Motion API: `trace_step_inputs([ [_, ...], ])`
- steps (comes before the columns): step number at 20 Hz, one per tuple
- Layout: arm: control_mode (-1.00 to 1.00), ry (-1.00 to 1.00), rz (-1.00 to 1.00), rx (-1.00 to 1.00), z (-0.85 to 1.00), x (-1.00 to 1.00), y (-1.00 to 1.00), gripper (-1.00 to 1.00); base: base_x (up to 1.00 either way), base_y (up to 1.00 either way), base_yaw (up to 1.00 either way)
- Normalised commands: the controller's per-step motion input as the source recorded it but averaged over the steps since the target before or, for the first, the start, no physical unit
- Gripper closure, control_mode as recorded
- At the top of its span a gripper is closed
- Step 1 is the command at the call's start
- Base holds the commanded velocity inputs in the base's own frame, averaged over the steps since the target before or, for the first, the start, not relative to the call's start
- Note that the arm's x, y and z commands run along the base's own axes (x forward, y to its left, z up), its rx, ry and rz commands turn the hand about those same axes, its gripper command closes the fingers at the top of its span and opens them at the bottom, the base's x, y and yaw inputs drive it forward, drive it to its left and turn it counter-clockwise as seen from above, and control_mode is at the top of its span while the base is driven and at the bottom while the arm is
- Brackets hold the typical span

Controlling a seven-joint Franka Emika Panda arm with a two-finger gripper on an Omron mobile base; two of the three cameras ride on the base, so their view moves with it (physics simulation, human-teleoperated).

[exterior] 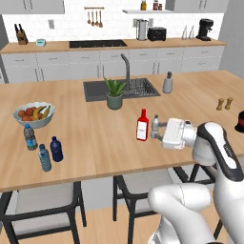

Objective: Move the plastic bottles in the middle to the plastics group, and the glass bottles in the middle to the glass group.

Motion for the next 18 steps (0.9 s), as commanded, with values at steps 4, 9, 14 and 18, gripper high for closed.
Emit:
trace_step_inputs([
  [4,-1.0,0.0,-0.03,-0.07,-0.02,0.03,-0.86,-1.0,0.0,0.0,0.0],
  [9,-1.0,0.03,0.0,-0.08,-0.1,0.21,-0.77,-1.0,0.0,0.0,0.0],
  [14,-1.0,0.01,0.0,-0.08,-0.14,0.45,-0.59,-1.0,0.0,0.0,0.0],
  [18,-1.0,0.0,0.01,-0.08,-0.25,0.63,-0.34,-1.0,0.0,0.0,0.0],
])
